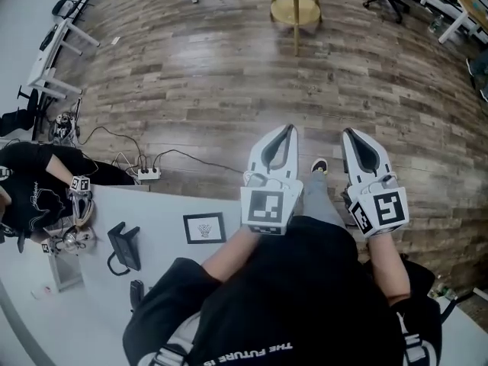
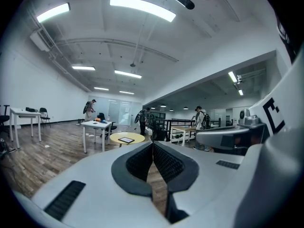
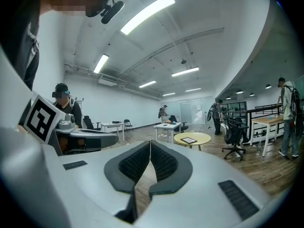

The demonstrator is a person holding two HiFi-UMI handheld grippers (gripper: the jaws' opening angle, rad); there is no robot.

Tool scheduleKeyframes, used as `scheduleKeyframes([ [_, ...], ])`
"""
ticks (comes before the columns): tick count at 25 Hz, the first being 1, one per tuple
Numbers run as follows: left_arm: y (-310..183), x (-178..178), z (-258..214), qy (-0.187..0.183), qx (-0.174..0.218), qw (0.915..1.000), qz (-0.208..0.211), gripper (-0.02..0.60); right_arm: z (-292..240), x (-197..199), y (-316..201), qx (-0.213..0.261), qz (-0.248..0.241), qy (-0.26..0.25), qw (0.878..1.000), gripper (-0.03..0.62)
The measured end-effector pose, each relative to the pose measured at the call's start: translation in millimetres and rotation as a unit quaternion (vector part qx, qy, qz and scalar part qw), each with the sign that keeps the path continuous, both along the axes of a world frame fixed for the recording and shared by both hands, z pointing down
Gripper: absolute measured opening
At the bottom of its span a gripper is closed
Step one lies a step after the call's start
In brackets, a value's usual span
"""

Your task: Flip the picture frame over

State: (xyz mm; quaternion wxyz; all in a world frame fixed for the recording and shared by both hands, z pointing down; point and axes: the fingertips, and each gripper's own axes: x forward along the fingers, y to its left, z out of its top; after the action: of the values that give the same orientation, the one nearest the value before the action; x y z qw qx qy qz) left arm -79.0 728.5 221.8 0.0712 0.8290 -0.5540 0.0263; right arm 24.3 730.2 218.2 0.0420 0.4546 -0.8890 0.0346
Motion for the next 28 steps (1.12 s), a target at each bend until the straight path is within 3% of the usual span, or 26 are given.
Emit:
scheduleKeyframes([
  [8,-58.1,16.7,8.6,-0.015,-0.002,0.9999,-0.008,0.023,12.0,17.2,-57.7,-0.009,-0.011,-0.009,1.0,0.021],
  [21,-217.7,91.3,17.1,-0.048,-0.005,0.9987,-0.019,0.023,22.8,102.7,-222.3,-0.019,-0.017,-0.031,0.999,0.021],
  [28,-270.0,123.1,18.1,-0.058,-0.006,0.9979,-0.028,0.023,21.4,127.3,-274.4,0.015,-0.036,0.005,0.999,0.021],
])
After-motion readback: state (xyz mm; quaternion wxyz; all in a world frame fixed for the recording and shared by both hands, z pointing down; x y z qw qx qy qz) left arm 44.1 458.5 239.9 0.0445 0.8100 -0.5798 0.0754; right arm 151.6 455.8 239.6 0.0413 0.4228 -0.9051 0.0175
